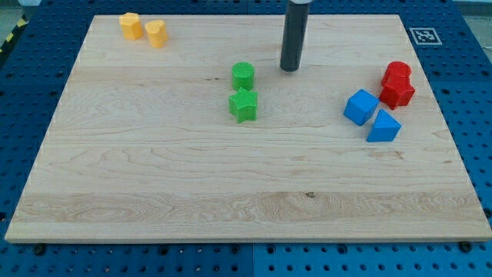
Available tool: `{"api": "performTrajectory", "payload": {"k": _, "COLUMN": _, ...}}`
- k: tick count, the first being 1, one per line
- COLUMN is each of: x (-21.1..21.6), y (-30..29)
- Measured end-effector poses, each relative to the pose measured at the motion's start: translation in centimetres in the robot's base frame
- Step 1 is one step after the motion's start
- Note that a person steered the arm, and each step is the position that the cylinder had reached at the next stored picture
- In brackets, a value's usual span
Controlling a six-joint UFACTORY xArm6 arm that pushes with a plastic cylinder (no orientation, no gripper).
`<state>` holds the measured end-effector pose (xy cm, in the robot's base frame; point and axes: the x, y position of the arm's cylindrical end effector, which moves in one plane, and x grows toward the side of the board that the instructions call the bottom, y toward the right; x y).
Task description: Point your arm at the blue triangle
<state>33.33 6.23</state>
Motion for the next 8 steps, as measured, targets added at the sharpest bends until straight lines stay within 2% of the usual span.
{"api": "performTrajectory", "payload": {"k": 2, "x": -0.4, "y": -1.5}}
{"api": "performTrajectory", "payload": {"k": 3, "x": -1.7, "y": -5.8}}
{"api": "performTrajectory", "payload": {"k": 4, "x": -1.7, "y": -5.7}}
{"api": "performTrajectory", "payload": {"k": 5, "x": -1.6, "y": -2.7}}
{"api": "performTrajectory", "payload": {"k": 6, "x": 0.8, "y": -1.1}}
{"api": "performTrajectory", "payload": {"k": 8, "x": 8.5, "y": -0.7}}
